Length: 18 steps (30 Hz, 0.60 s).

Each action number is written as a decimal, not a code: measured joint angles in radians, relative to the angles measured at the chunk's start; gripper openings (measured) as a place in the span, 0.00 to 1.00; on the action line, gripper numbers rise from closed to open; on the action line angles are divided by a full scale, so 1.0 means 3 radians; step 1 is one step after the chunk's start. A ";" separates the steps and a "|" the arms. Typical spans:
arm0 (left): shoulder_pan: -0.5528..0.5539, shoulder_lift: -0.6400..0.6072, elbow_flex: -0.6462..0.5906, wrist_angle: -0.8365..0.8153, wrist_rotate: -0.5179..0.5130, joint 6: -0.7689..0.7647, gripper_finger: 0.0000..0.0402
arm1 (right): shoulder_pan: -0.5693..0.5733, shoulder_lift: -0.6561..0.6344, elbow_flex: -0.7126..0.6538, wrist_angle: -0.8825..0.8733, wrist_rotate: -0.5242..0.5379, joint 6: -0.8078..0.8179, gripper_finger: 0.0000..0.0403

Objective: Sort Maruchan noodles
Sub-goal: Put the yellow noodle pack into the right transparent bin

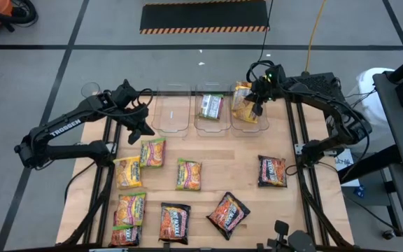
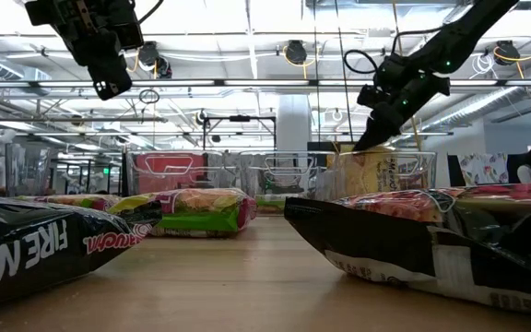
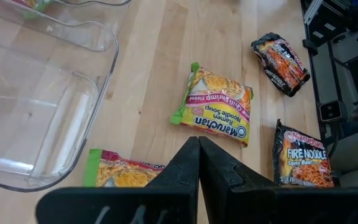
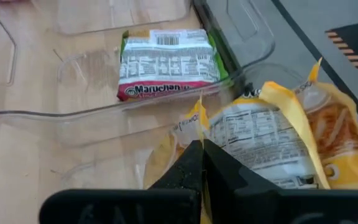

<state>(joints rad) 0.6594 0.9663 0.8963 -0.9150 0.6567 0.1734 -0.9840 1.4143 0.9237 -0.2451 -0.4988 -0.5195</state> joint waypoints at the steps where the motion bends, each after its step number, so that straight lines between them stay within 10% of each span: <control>1: -0.0001 0.0001 -0.0001 0.0000 -0.0001 0.0000 0.02 | -0.0012 0.0001 -0.0001 0.0000 0.0001 -0.0004 0.00; 18: -0.0001 0.0001 0.0000 0.0000 -0.0001 -0.0086 0.02 | -0.0023 0.0000 -0.0003 0.0273 -0.0005 -0.0143 0.00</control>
<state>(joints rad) 0.6590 0.9665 0.8963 -0.9150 0.6563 0.1474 -0.9909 1.4143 0.9229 -0.1633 -0.5003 -0.5625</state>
